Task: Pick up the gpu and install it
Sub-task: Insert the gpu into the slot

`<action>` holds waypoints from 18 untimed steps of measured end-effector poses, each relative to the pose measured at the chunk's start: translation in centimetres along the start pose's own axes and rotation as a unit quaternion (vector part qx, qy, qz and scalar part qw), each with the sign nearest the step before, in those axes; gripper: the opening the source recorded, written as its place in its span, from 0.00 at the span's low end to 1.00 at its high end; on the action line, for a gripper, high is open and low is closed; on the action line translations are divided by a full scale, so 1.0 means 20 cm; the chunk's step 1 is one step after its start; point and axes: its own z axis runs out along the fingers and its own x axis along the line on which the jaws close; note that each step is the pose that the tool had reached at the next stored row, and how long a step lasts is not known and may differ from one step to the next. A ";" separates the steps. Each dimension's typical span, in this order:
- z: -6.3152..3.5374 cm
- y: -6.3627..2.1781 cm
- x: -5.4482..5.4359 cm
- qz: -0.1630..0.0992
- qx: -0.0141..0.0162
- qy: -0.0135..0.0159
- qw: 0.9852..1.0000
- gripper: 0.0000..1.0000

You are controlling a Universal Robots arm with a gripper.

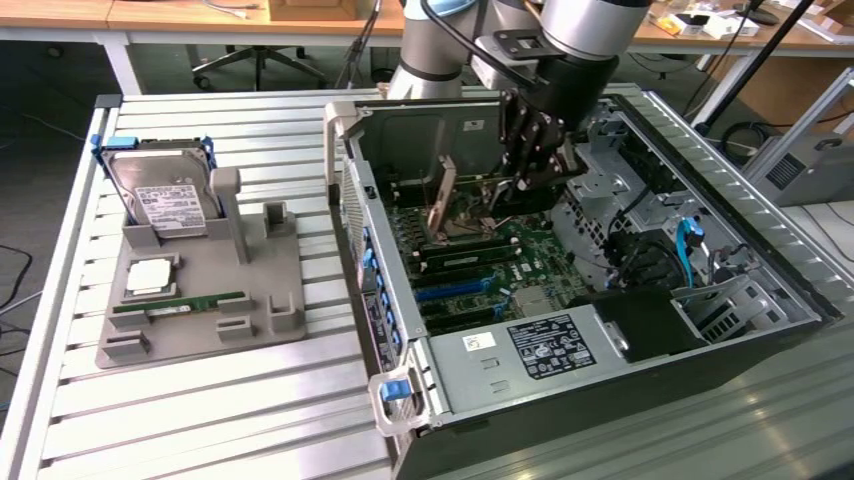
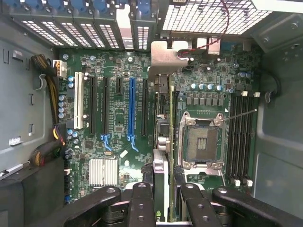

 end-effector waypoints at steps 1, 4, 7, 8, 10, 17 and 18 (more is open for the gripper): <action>0.000 0.000 0.00 0.000 0.000 0.000 1.000 0.27; 0.000 0.001 0.01 0.000 0.000 0.000 1.000 0.27; 0.001 0.001 0.02 0.000 0.000 0.000 1.000 0.27; 0.001 0.001 0.03 0.000 0.000 0.000 1.000 0.27; 0.001 0.001 0.03 0.000 0.000 0.000 1.000 0.27; 0.001 0.002 0.05 0.000 0.000 0.000 1.000 0.27; 0.001 0.002 0.05 0.000 0.000 0.000 1.000 0.27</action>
